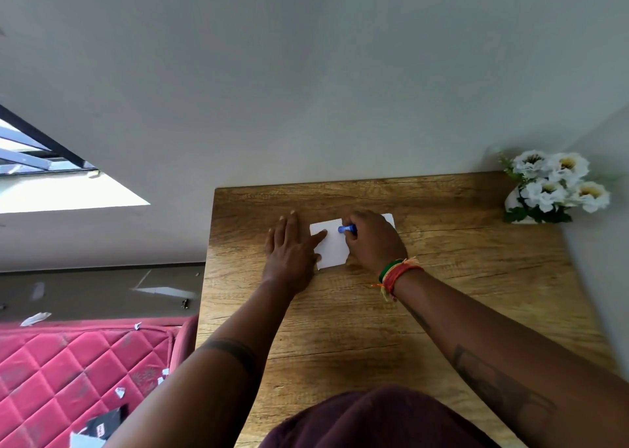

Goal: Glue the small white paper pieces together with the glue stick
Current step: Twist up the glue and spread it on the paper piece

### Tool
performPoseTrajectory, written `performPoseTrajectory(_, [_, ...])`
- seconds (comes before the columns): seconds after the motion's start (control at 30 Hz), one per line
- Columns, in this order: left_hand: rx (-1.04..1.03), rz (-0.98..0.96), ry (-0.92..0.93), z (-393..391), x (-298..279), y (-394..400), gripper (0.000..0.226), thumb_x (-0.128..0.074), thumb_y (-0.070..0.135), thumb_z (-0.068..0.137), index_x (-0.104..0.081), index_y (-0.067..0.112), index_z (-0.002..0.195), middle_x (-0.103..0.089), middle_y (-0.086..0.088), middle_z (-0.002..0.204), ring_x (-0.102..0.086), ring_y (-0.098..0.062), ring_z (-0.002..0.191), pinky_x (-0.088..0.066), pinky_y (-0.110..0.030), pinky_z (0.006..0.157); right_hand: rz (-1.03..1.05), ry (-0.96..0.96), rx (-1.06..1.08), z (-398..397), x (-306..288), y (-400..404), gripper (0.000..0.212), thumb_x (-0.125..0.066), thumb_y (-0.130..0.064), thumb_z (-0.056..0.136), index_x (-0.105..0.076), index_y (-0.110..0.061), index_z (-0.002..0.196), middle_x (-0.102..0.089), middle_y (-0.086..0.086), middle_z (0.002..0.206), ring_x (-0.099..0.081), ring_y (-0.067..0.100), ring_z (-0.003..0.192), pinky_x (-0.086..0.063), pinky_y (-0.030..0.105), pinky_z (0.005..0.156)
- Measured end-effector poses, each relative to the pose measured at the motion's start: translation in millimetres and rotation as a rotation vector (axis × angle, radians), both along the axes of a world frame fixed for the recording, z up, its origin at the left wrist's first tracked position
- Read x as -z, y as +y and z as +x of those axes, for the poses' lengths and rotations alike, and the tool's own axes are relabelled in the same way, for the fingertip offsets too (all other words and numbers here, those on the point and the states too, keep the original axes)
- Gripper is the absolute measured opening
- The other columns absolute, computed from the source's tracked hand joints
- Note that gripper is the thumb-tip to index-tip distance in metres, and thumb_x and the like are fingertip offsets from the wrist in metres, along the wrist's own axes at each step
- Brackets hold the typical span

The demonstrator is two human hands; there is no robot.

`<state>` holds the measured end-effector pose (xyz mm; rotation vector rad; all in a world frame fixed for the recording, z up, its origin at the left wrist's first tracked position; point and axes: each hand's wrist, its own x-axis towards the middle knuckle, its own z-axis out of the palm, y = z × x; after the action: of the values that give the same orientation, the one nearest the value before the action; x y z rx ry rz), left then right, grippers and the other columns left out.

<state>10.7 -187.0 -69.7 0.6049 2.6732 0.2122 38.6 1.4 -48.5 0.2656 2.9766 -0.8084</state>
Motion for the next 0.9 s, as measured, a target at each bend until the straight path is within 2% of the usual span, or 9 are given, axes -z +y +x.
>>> performPoseTrajectory(0.17, [-0.005, -0.024, -0.010, -1.6, -2.9, 1.5, 0.064, -0.054, 0.042, 0.105, -0.023, 0.048, 0.161, 0.021, -0.015, 0.172, 0.023, -0.040, 0.157, 0.011, -0.057, 0.124, 0.042, -0.027, -0.035, 18.6, -0.9, -0.6, 0.021, -0.064, -0.021, 0.092, -0.067, -0.019, 0.113, -0.069, 0.004, 0.107, -0.063, 0.021, 0.096, -0.055, 0.033, 0.080])
performPoseTrajectory(0.57, [-0.028, -0.017, -0.041, -7.7, -10.7, 3.7, 0.060, -0.057, 0.042, 0.104, -0.033, 0.047, 0.159, 0.019, -0.016, 0.172, 0.025, -0.041, 0.156, 0.010, -0.060, 0.126, 0.017, -0.043, -0.112, 43.2, 2.8, -21.1, 0.019, -0.062, -0.027, 0.095, -0.068, -0.022, 0.111, -0.069, 0.000, 0.112, -0.060, 0.020, 0.101, -0.053, 0.036, 0.087])
performPoseTrajectory(0.67, [0.002, -0.008, -0.047, -11.4, -12.4, 1.9, 0.058, -0.051, 0.027, 0.108, -0.032, 0.047, 0.158, 0.020, -0.016, 0.172, 0.028, -0.043, 0.155, 0.011, -0.062, 0.125, 0.016, -0.034, -0.110, 38.7, 3.3, -24.5, 0.019, -0.061, -0.028, 0.095, -0.068, -0.023, 0.112, -0.070, 0.001, 0.110, -0.060, 0.020, 0.101, -0.053, 0.035, 0.086])
performPoseTrajectory(0.77, [0.020, -0.018, -0.071, -18.2, -13.2, -1.9, 0.074, -0.053, 0.004, 0.102, -0.033, 0.048, 0.158, 0.022, -0.016, 0.171, 0.031, -0.045, 0.153, 0.009, -0.066, 0.124, 0.019, -0.034, -0.125, 31.0, 2.5, -27.1, 0.020, -0.061, -0.027, 0.095, -0.069, -0.022, 0.113, -0.070, 0.002, 0.110, -0.060, 0.020, 0.101, -0.052, 0.035, 0.086])
performPoseTrajectory(0.9, [0.035, -0.023, -0.109, -32.0, -18.2, -4.2, 0.075, -0.051, -0.001, 0.097, -0.042, 0.049, 0.153, 0.019, -0.015, 0.172, 0.030, -0.044, 0.153, 0.006, -0.067, 0.125, 0.010, -0.024, -0.145, 17.3, -1.0, -30.6, 0.020, -0.061, -0.025, 0.095, -0.068, -0.022, 0.113, -0.069, 0.003, 0.109, -0.061, 0.022, 0.101, -0.052, 0.038, 0.088])
